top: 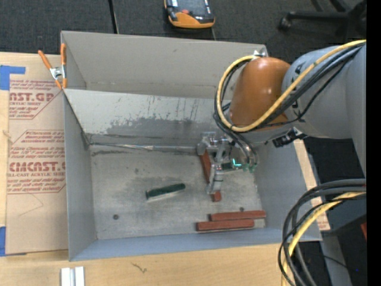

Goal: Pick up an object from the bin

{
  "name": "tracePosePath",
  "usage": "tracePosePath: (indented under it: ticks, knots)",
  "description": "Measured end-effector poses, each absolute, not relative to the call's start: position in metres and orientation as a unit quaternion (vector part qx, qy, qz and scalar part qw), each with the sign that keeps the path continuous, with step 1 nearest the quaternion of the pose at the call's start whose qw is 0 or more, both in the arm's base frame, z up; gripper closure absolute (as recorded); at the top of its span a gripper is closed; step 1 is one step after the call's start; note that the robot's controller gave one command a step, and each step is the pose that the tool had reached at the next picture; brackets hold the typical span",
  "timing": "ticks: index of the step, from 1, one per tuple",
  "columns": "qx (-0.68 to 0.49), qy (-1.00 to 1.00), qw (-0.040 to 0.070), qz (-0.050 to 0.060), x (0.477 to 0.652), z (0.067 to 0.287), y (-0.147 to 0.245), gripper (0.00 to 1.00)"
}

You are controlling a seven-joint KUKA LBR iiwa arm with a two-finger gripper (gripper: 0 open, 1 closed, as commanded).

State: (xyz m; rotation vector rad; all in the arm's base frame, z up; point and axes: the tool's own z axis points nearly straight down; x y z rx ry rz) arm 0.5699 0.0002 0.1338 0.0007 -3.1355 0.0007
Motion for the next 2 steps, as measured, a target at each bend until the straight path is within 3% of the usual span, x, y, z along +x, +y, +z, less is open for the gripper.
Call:
tracePosePath:
  ticks: [1,2]
  knots:
    - [0.000,-1.000,-0.001,0.000,0.572,0.138,0.000,0.00]
    - [-0.099,-0.995,-0.003,-0.001,0.587,0.087,-0.024,0.00]
